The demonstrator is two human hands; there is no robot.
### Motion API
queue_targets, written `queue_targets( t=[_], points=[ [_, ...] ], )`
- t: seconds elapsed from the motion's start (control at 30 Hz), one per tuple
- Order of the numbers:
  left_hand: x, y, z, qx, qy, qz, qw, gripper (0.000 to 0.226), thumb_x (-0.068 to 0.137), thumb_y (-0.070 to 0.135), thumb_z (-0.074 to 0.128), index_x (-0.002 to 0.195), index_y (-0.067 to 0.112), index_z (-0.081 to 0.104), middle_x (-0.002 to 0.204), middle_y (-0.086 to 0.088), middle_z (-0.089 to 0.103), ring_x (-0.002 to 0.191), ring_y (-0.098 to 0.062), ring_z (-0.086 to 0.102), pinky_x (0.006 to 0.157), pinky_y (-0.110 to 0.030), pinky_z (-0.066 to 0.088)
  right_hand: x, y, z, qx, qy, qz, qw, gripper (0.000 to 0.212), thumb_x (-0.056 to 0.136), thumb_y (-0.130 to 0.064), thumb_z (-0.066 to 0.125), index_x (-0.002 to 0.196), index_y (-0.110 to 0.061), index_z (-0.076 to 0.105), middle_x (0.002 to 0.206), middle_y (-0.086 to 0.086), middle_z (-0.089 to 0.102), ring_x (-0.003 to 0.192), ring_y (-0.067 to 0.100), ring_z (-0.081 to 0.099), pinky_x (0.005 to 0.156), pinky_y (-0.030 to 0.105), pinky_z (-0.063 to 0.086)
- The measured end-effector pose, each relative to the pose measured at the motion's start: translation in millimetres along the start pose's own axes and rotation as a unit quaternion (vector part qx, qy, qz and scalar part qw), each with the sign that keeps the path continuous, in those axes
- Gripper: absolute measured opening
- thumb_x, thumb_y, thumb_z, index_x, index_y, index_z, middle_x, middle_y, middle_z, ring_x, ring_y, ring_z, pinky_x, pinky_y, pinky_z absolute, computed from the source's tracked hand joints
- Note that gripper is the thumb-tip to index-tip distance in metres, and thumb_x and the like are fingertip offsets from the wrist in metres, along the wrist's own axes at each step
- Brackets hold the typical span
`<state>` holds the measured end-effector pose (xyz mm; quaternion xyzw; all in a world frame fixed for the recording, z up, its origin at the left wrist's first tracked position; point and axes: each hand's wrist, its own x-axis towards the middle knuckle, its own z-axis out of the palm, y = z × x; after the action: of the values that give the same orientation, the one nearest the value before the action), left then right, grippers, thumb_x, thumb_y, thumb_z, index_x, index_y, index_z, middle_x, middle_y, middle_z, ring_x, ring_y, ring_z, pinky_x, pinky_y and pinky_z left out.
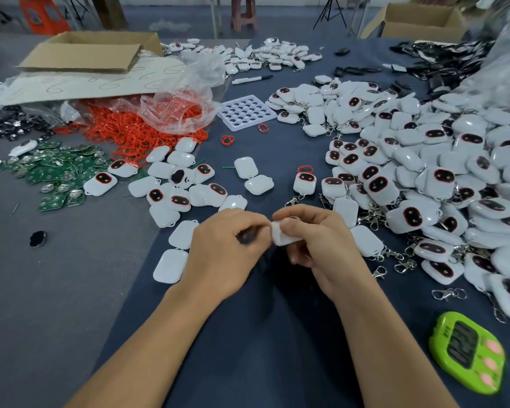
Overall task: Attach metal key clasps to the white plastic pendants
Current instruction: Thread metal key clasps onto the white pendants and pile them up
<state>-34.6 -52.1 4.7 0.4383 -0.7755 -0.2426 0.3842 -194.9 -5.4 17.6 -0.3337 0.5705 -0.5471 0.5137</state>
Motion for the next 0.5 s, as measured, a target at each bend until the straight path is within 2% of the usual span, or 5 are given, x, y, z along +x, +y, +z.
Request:
queue_targets(
  t=[0.1,0.23,0.37,0.5],
  points=[
    [1,1,-5,-0.088,0.003,-0.061,0.994,0.023,0.079,0.040,0.060,0.092,0.052,0.074,0.081,0.018,0.072,0.077,-0.007,0.065,0.068,-0.010,0.046,1,-3,-2,0.091,-0.008,0.040,0.995,0.028,0.093,-0.001,0.064,0.082,-0.020,0.082,0.069,0.004,0.069,0.040,0.014,0.047,0.042,0.021,0.035],
    [8,-5,-9,-0.178,-0.033,-0.122,0.976,0.023,0.072,0.042,0.065,0.090,0.048,0.079,0.078,0.011,0.075,0.069,-0.010,0.063,0.071,-0.027,0.056,3,-1,-2,0.178,-0.013,0.065,0.982,0.021,0.095,-0.001,0.062,0.091,-0.012,0.078,0.072,0.006,0.066,0.040,0.014,0.047,0.038,0.019,0.031],
    [9,-6,-7,-0.180,-0.082,-0.105,0.975,0.022,0.070,0.044,0.072,0.091,0.047,0.078,0.078,0.011,0.074,0.068,-0.006,0.059,0.070,-0.034,0.057,6,1,-1,0.191,-0.026,0.072,0.979,0.013,0.096,-0.001,0.060,0.094,-0.013,0.062,0.079,0.008,0.063,0.042,0.014,0.048,0.037,0.019,0.032],
    [10,-11,-5,-0.201,-0.092,-0.094,0.971,0.019,0.074,0.046,0.073,0.091,0.043,0.080,0.068,0.013,0.064,0.064,-0.008,0.052,0.062,-0.024,0.049,6,2,-3,0.172,-0.047,0.070,0.981,0.015,0.096,-0.003,0.062,0.088,-0.016,0.060,0.074,0.004,0.061,0.043,0.014,0.048,0.039,0.019,0.033]
  ],
)
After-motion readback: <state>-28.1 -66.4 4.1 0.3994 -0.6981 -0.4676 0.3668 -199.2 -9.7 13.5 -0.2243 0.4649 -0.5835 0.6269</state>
